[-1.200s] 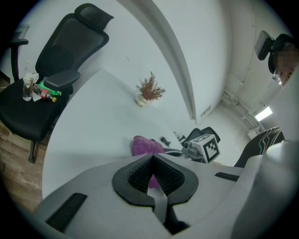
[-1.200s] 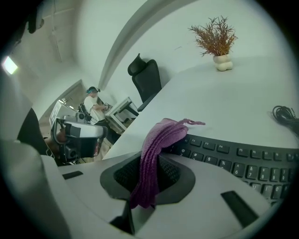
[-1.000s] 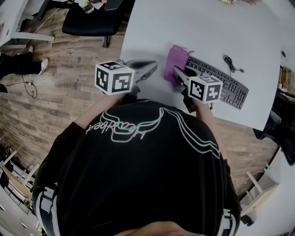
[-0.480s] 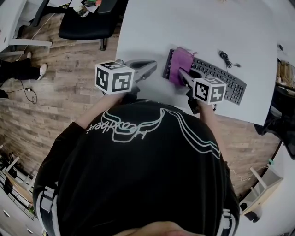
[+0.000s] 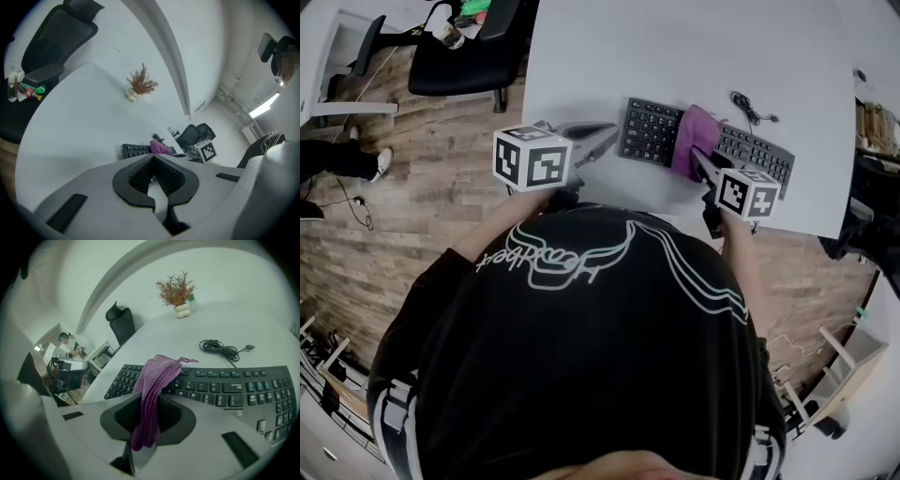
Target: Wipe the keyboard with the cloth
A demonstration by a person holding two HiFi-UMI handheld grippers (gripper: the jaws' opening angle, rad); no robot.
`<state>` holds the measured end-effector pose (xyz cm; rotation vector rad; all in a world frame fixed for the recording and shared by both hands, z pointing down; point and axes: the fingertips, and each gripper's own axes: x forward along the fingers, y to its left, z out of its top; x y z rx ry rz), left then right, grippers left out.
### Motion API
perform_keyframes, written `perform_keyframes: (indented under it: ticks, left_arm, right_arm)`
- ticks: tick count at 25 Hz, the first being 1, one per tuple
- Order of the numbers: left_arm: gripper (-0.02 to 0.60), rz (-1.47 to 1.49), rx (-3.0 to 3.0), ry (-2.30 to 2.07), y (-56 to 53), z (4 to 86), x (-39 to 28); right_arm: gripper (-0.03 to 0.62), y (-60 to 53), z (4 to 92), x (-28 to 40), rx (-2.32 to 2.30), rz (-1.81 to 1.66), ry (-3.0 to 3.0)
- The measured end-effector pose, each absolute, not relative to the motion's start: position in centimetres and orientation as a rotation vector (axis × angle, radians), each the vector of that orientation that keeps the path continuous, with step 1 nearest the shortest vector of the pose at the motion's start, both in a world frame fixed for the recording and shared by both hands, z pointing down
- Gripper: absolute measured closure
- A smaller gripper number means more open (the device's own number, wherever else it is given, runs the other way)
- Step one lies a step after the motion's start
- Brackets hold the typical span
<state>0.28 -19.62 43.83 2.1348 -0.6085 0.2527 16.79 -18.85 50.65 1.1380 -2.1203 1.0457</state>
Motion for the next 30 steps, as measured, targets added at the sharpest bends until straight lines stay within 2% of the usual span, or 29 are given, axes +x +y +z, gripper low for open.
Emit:
perform_keyframes:
  ticks: [12,23,30]
  left_arm:
    - [0.577,0.262,2.135,-0.591,-19.6,43.8,0.6]
    - [0.577,0.236,2.116,-0.609,-19.7,43.7,0.2]
    - [0.577,0.228,2.112,-0.614,-19.8,43.8,0.1]
  right_arm:
    - [0.530,-18.1,51.1,22.0,1.251,1.050,-2.021]
    - [0.531,-18.7,48.4,21.2,1.286,1.103,-2.081]
    - [0.530,-19.7,43.7,17.6,1.242,1.033,-2.246]
